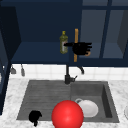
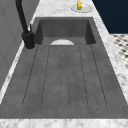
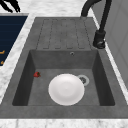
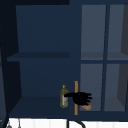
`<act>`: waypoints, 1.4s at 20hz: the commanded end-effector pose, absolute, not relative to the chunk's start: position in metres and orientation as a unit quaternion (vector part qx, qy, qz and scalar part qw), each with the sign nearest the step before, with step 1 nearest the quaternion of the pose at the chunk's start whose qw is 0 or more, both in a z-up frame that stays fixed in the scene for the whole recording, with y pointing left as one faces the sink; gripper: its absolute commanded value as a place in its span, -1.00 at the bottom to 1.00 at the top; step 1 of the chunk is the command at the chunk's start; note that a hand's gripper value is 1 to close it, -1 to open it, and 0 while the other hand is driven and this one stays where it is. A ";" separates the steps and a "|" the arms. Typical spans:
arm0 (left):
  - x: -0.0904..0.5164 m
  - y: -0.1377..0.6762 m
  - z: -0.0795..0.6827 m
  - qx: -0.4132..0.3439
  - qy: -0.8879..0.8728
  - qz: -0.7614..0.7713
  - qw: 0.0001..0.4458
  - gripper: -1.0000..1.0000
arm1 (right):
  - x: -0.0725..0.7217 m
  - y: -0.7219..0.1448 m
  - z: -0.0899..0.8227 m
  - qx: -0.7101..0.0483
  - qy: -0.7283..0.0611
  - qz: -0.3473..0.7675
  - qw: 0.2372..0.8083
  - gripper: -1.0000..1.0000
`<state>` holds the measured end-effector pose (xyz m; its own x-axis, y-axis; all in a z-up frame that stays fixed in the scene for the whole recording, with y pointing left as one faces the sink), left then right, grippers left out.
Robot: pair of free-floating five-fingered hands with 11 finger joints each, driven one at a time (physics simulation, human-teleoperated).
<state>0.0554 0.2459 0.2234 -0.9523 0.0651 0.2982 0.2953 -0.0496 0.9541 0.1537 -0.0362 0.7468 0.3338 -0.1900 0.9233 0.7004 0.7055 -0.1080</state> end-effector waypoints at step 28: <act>0.055 0.246 0.223 -0.132 -0.685 -0.712 0.081 0.00 | 0.235 -0.024 0.663 -0.319 -0.483 -0.353 0.735 1.00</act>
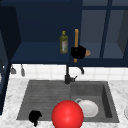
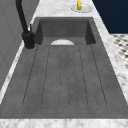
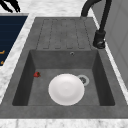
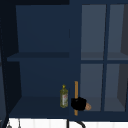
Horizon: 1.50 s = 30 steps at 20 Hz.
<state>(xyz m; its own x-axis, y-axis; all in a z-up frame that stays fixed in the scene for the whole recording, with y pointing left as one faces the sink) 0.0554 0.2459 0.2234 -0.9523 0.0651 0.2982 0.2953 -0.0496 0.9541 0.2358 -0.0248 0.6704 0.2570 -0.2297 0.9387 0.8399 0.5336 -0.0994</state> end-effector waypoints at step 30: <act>0.055 0.246 0.223 -0.132 -0.685 -0.712 0.081 0.00 | 0.127 -0.033 0.648 -0.377 -0.523 -0.335 0.687 -1.00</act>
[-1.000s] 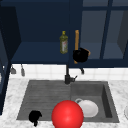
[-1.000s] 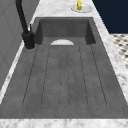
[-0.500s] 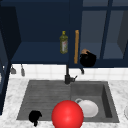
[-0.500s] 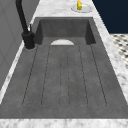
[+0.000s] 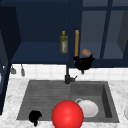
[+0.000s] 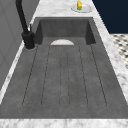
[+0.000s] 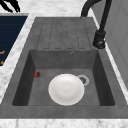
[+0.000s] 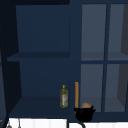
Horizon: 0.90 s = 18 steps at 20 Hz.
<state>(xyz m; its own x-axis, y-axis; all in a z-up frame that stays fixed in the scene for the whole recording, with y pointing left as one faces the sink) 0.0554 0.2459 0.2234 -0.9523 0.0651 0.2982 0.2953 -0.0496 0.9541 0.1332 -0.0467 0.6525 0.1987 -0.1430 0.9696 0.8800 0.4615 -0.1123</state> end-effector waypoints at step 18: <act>0.055 0.246 0.223 -0.132 -0.685 -0.712 0.081 0.00 | 0.242 -0.005 0.642 -0.369 -0.509 -0.354 0.693 -1.00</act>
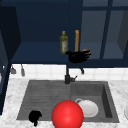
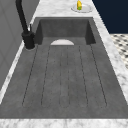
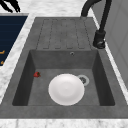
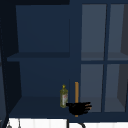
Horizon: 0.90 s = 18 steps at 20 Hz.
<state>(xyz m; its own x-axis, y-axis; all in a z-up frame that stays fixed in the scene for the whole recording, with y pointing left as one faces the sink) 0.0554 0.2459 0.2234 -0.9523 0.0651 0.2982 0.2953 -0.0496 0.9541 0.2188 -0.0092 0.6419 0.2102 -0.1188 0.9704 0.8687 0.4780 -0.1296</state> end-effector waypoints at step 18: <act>0.055 0.246 0.223 -0.132 -0.685 -0.712 0.081 0.00 | 0.334 -0.006 0.642 -0.391 -0.500 -0.373 0.677 1.00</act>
